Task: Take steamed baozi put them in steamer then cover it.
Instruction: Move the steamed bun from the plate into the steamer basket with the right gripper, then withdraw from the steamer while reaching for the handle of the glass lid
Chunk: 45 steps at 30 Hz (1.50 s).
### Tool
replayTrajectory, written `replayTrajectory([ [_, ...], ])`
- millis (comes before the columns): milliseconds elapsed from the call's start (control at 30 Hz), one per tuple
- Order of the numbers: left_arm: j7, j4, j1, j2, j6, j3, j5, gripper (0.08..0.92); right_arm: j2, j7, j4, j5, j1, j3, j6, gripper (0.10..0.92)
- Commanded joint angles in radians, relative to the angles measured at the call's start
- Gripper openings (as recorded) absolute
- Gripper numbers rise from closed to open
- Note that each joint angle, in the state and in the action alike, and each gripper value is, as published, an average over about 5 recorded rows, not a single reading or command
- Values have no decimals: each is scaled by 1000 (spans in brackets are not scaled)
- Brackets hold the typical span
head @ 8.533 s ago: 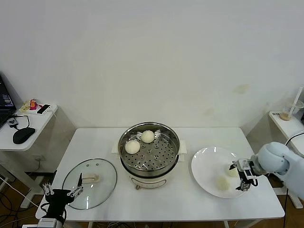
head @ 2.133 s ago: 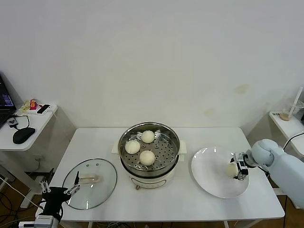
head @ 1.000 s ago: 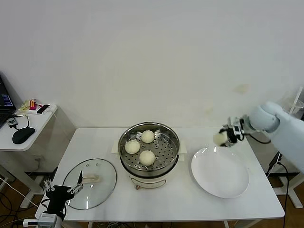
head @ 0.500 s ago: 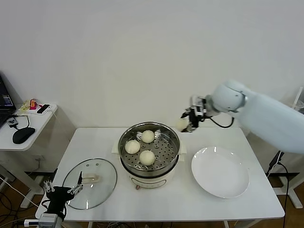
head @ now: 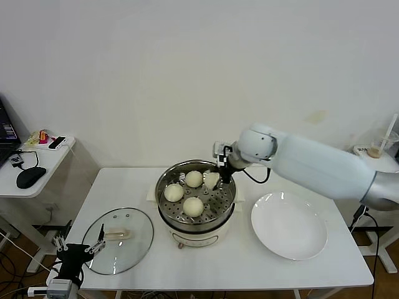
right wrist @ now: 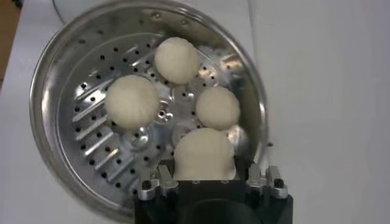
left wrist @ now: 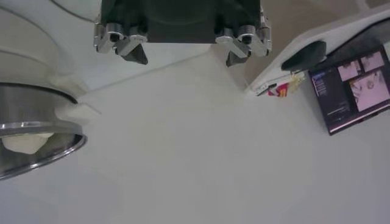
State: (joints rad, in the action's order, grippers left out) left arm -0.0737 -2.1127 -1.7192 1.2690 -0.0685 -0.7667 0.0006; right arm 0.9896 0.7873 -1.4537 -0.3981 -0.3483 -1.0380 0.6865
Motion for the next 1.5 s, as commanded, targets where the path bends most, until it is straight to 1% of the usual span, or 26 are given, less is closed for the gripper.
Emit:
replayTrajectory([
  [33,0,4,4,-1,0,-1,-1,823,65,-48,38,-10,27,-40,40,619],
  [433,0,6,7,-2,0,-4,-3,823,55,-68,42,6,63,-27,39,634],
  [500,0,5,6,-2,0,-5,-3,823,53,-74,35,3,64,-17,40,662],
  [700,0,4,7,-2,1,-10,-6,823,11,-48,-11,0,33,32,40,801],
  [800,0,2,6,0,4,-10,-9,823,-25,-47,-43,4,25,68,38,820],
  [867,0,1,6,0,5,-10,-12,823,-56,-75,-72,12,31,97,28,822],
  [967,-1,2,8,1,7,-10,-15,823,-110,-167,-133,15,72,155,9,823],
  [1100,-5,6,12,3,15,-6,-20,823,-196,-385,-235,-13,218,283,-41,823],
  [1200,-6,9,15,6,27,3,-21,823,-251,-559,-300,-21,403,442,-138,823],
  [1267,-7,10,17,9,33,10,-20,823,-273,-669,-338,0,589,596,-244,823],
  [1333,-7,12,19,13,36,18,-19,823,-275,-744,-369,34,775,763,-344,823],
  [1400,-8,12,20,15,37,25,-18,823,-251,-778,-389,96,957,932,-440,823],
  [1500,-9,12,22,17,38,31,-16,823,-179,-776,-404,197,1201,1175,-577,823],
])
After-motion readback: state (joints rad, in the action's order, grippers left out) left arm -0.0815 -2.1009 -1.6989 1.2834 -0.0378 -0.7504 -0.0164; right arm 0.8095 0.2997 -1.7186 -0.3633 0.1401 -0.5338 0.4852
